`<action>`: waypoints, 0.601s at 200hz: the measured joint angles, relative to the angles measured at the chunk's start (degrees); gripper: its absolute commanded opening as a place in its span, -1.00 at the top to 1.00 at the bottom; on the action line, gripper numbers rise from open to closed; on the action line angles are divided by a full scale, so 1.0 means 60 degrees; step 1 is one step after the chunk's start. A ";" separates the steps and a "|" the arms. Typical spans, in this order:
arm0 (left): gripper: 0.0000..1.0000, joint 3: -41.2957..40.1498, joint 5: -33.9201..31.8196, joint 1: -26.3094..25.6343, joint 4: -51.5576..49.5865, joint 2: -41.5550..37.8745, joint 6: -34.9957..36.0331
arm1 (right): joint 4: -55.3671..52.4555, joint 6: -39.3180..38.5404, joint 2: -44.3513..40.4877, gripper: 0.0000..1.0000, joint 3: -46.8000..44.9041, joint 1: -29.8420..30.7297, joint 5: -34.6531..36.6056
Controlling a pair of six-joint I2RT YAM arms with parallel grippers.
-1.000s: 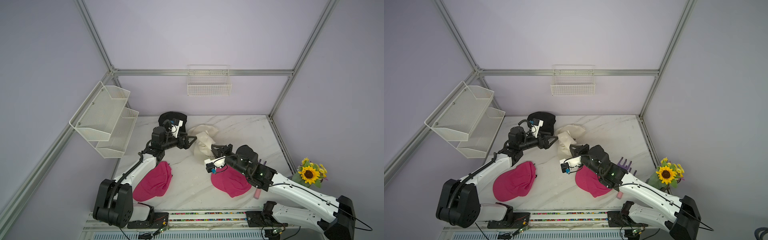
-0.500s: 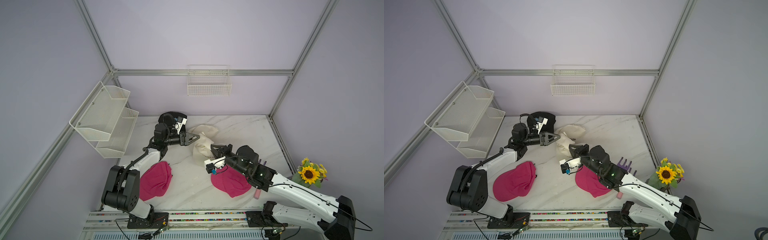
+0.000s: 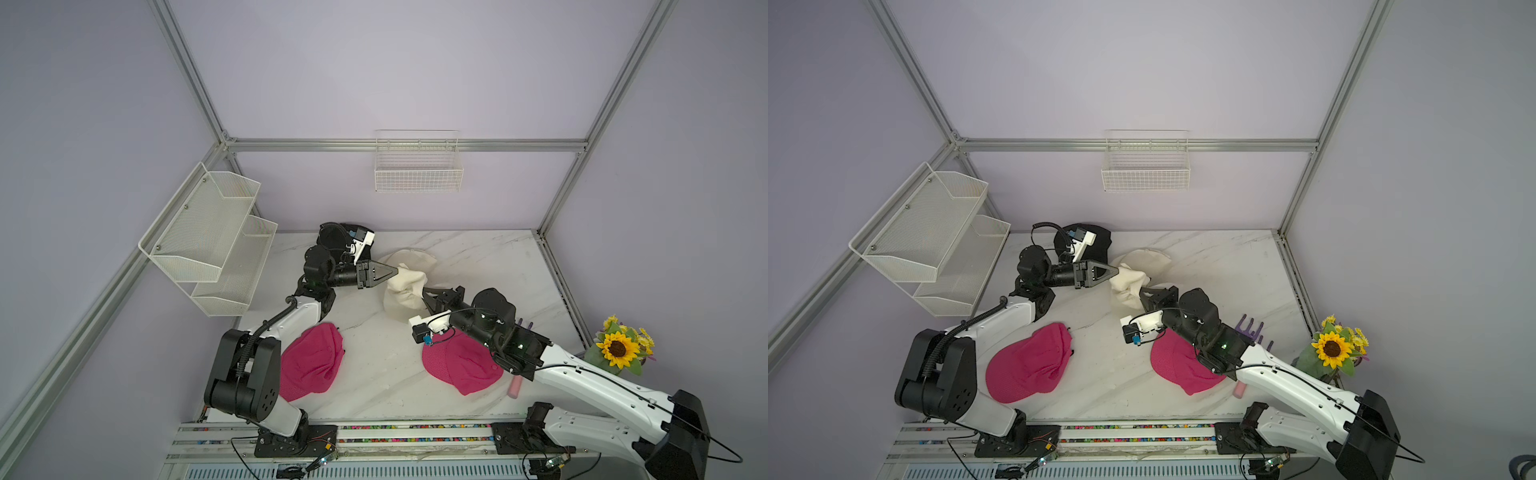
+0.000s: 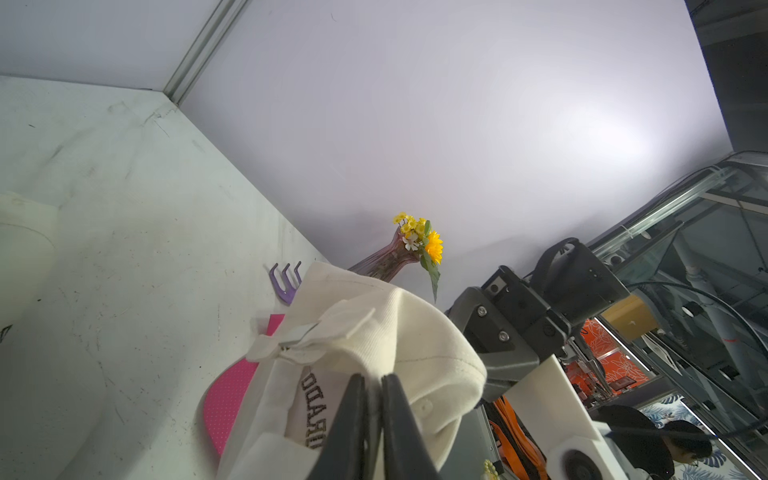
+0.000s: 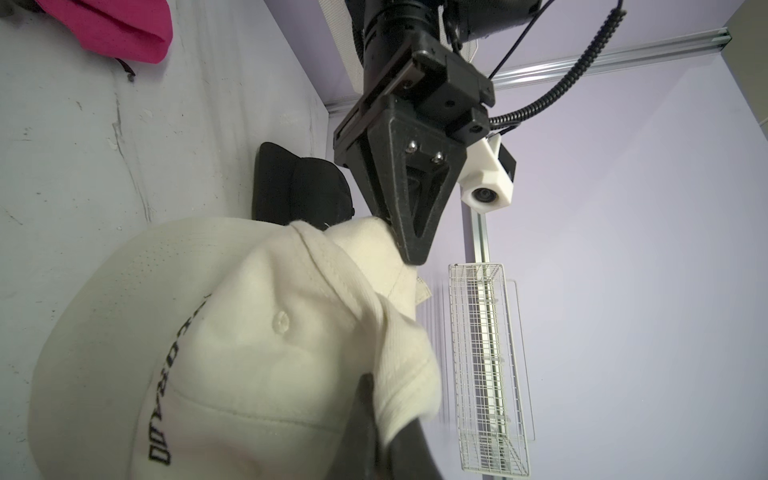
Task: Stack the baseball caps by color
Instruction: Place the baseball cap on the baseball cap.
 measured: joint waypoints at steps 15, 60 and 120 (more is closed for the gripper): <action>0.27 0.0000 0.0069 0.0000 0.0029 0.0000 0.0040 | 0.0000 0.0000 0.0000 1.00 0.0000 -0.0036 -0.0025; 0.06 0.0149 0.0018 -0.0011 -0.1876 0.0004 0.1366 | -0.0004 0.0018 0.0000 1.00 0.0000 -0.0076 -0.0186; 0.79 0.0521 -0.0062 -0.0073 -0.3672 0.0168 0.2648 | 0.0000 -0.0015 0.0000 1.00 0.0000 -0.0076 -0.0259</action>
